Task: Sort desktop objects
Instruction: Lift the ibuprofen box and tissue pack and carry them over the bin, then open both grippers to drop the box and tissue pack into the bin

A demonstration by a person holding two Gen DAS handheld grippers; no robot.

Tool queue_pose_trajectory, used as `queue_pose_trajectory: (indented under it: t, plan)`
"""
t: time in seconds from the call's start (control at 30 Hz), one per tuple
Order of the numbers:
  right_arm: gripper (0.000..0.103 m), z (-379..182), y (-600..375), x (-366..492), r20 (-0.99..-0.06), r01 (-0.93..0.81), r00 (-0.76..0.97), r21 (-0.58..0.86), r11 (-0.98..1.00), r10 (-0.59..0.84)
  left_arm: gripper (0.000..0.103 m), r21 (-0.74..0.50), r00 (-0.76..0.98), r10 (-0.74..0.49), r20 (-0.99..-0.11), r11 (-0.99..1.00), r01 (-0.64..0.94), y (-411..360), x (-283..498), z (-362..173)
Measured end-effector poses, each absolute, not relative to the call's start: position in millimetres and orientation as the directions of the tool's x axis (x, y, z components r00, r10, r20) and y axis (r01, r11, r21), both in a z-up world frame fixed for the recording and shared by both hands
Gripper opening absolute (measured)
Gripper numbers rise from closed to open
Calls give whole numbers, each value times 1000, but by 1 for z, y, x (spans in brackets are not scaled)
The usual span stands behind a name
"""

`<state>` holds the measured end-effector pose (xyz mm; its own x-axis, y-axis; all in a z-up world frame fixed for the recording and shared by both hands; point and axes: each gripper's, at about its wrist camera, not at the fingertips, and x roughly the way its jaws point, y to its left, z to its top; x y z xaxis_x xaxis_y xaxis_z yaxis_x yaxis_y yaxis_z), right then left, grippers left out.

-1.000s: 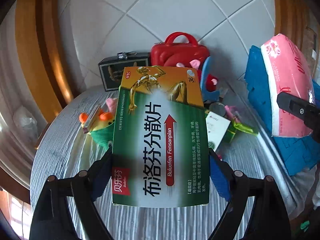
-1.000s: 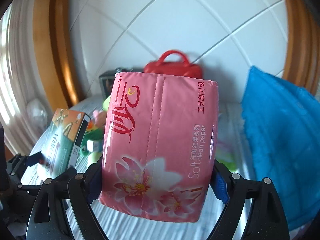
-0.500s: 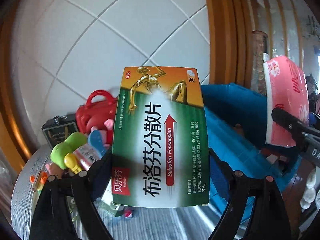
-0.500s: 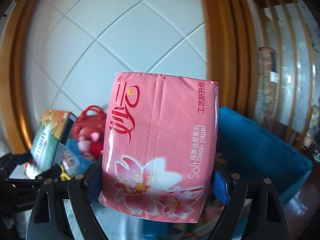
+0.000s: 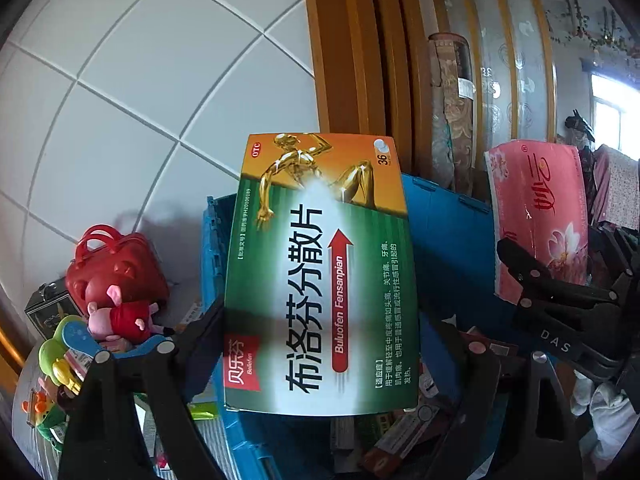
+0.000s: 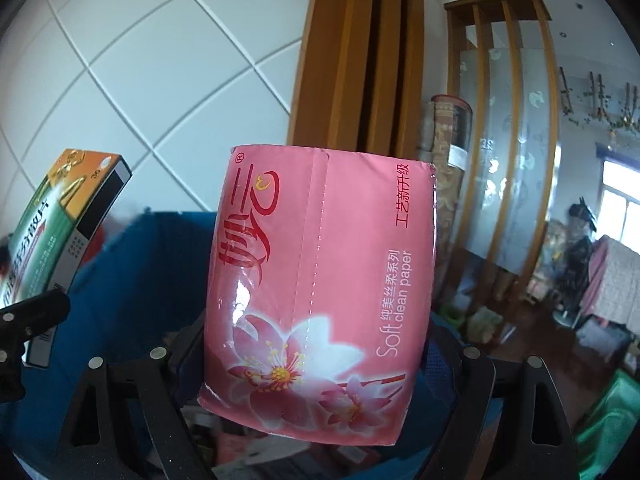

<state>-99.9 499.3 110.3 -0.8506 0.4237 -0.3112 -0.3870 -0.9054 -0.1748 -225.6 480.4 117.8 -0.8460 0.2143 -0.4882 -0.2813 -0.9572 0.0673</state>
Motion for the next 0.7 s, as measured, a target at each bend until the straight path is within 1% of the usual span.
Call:
queue_pose_trajectory:
  t: [0.13, 0.27, 0.3, 0.5, 0.57, 0.6, 0.67, 0.7]
  plan:
    - [87, 89, 514, -121, -359, -379, -829, -204, -903, 429, 87, 89, -826, 191, -530, -956, -278, 498, -238, 111]
    - [88, 79, 522, -132, -397, -358, -817, -218, -908, 418, 88, 103, -829, 167, -533, -960, -259, 502, -241, 113]
    - [88, 79, 536, -139, -401, -353, -817, -219, -909, 414, 88, 103, -829, 163, -536, -961, -255, 503, -241, 113]
    - [89, 75, 540, -145, -424, -329, -811, -237, -914, 402, 89, 99, -834, 152, -531, -966, -239, 502, -237, 114]
    - [91, 73, 536, -144, -433, -316, -814, -230, -920, 388, 91, 95, -837, 151, -525, -968, -234, 500, -236, 115]
    - [93, 72, 535, -143, -437, -312, -813, -228, -922, 384, 92, 89, -840, 154, -521, -968, -233, 499, -234, 115]
    - [103, 74, 535, -141, -428, -317, -816, -229, -920, 388, 92, 82, -842, 157, -516, -970, -231, 496, -233, 116]
    - [103, 76, 533, -139, -423, -317, -819, -232, -920, 389, 93, 77, -842, 158, -516, -970, -230, 495, -232, 116]
